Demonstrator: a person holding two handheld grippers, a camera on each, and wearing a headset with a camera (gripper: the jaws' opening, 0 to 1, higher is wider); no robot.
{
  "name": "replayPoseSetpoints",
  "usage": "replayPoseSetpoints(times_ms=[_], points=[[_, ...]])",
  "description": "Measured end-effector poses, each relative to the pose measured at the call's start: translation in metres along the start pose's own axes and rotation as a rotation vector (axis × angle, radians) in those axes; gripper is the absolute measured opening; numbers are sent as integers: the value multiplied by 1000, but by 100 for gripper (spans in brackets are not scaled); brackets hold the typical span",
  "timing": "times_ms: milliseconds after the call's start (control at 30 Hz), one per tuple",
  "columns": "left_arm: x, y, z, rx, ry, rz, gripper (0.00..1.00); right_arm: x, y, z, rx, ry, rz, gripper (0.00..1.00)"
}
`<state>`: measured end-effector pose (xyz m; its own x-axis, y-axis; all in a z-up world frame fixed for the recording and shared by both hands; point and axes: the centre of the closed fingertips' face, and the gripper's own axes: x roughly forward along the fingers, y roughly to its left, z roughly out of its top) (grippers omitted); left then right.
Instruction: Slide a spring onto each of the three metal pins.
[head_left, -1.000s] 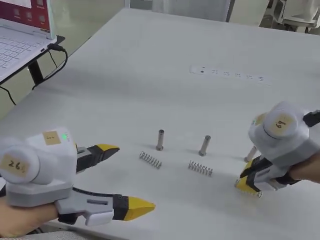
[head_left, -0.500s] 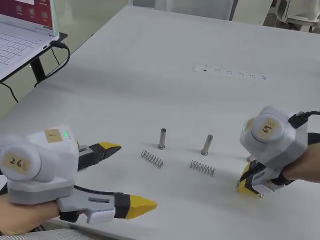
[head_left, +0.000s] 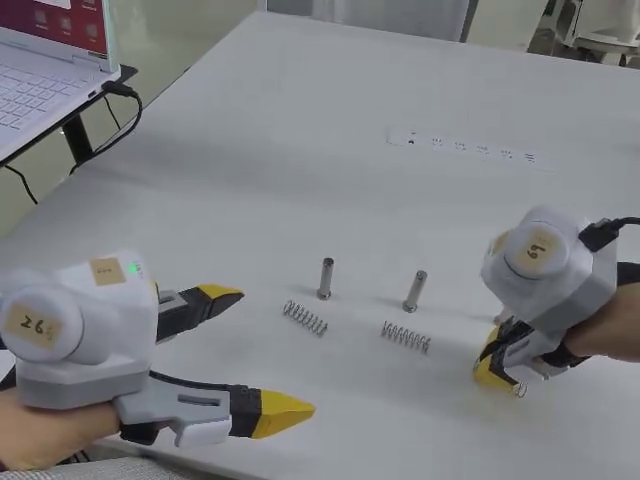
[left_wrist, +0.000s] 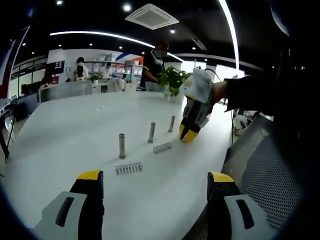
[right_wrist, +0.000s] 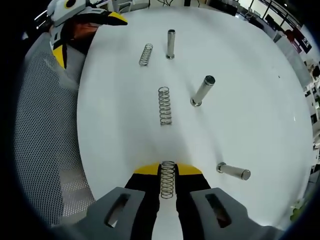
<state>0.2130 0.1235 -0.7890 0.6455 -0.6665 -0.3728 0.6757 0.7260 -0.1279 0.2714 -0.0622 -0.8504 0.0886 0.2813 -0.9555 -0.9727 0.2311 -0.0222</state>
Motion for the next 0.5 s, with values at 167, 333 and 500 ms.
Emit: replayPoseSetpoints(times_ms=[167,333,500], points=[[0,-1,-1,5,7,-4,82,-10,-4,5,30,-55,-24,9],[1,-2,-1,8,11,-7,82,-14,-6,5,57,-86,-34,9],[0,-2,-1,12,13,-7,82,-20,-8,4,83,-121,-54,9]])
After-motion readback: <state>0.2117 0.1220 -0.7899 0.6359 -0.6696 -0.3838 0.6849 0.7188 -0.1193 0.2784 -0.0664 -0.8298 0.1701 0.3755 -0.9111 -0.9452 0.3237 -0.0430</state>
